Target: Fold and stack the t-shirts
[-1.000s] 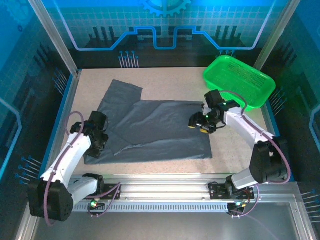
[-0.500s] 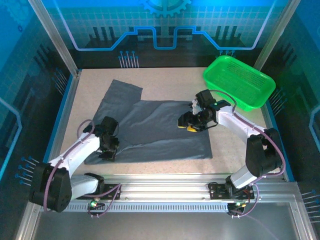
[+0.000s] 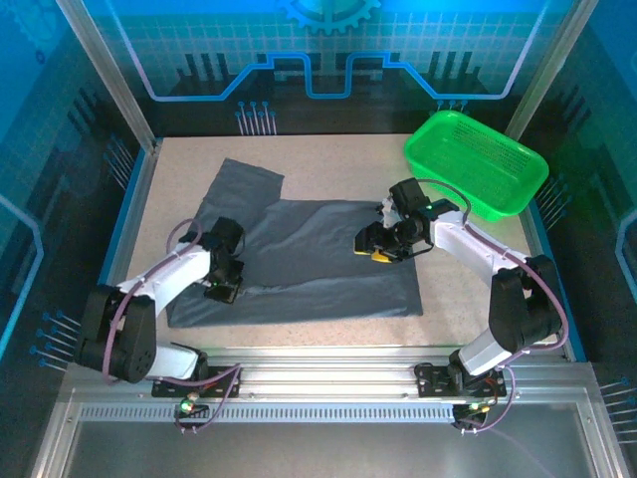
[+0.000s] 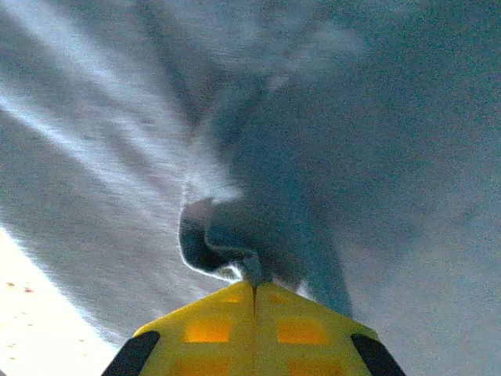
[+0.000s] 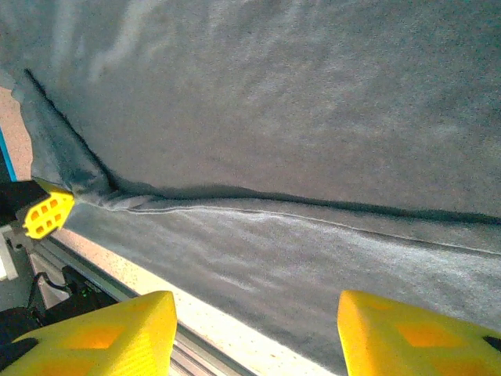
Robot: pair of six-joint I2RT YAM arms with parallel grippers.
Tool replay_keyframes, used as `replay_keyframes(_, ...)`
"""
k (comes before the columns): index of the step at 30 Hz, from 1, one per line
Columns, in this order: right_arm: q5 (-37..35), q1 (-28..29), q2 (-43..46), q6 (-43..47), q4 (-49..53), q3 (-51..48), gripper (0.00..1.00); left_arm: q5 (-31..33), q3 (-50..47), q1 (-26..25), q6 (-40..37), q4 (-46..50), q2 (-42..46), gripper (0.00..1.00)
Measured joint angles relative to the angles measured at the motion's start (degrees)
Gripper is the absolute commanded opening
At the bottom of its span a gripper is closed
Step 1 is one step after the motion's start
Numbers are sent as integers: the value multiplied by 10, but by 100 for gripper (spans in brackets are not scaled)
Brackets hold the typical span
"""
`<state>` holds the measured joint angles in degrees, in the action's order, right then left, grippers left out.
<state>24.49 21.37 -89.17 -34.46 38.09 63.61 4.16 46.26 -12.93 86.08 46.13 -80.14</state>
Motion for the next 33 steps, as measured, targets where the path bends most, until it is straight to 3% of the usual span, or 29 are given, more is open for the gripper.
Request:
replay_keyframes(11,0,-1,0,0,5,0,56,9,164,-3,-209,40,-129,0)
replay_keyframes(19,0,-5,0,0,9,0,56,37,294,-44,-374,94,-241,0)
replay_keyframes(33,0,-12,0,0,11,0,56,115,396,-125,-518,149,-321,0)
